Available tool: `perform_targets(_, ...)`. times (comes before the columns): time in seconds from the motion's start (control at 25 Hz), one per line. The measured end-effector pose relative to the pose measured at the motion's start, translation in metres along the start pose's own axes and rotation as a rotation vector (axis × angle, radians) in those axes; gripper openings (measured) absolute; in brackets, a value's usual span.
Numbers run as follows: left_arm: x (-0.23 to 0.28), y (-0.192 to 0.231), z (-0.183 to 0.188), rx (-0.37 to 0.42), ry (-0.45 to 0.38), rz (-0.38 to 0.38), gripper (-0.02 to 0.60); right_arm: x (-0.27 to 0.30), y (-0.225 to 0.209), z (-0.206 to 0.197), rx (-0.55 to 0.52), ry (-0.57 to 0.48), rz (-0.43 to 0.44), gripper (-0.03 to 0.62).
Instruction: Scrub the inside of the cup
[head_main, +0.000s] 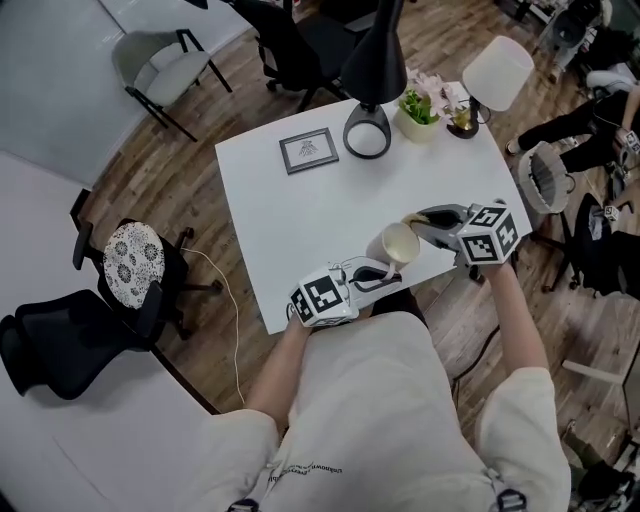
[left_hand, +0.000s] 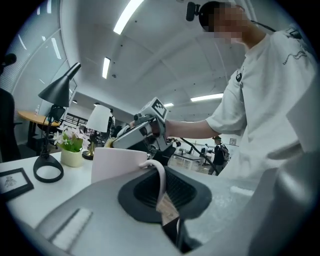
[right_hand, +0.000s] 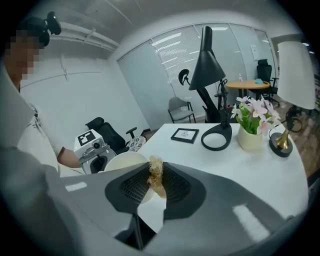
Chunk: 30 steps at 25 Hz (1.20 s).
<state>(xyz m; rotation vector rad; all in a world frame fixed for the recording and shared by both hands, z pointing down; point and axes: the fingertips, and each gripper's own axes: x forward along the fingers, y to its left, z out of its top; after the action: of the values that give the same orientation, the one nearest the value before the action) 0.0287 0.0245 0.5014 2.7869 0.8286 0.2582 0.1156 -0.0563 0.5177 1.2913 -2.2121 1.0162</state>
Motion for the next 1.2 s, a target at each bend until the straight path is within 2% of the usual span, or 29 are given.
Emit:
perform_targets(0.2, 0.011, -0.007, -0.005, 0.033, 0.031, -0.038, 0.008, 0.006, 0.001, 0.001, 0.008, 0.051, 0.044, 0.092)
perform_targets(0.44, 0.021, -0.009, -0.010, 0.032, 0.049, -0.062, 0.009, 0.014, 0.000, 0.005, 0.019, 0.081, 0.077, 0.092)
perform_targets(0.68, 0.026, -0.003, -0.009, 0.005, 0.038, -0.047, 0.014, 0.037, 0.027, 0.014, -0.075, 0.142, 0.138, 0.092)
perform_targets(0.92, 0.021, 0.013, -0.014, -0.036, 0.018, 0.016, 0.014, 0.045, 0.049, 0.016, -0.152, 0.188, 0.152, 0.094)
perform_targets(1.04, 0.017, 0.025, -0.017, -0.060, 0.008, 0.076, 0.014, 0.045, 0.059, 0.019, -0.186, 0.188, 0.144, 0.094)
perform_targets(1.2, 0.010, 0.044, -0.020, -0.083, -0.011, 0.182, 0.014, 0.043, 0.063, 0.025, -0.219, 0.155, 0.083, 0.095)
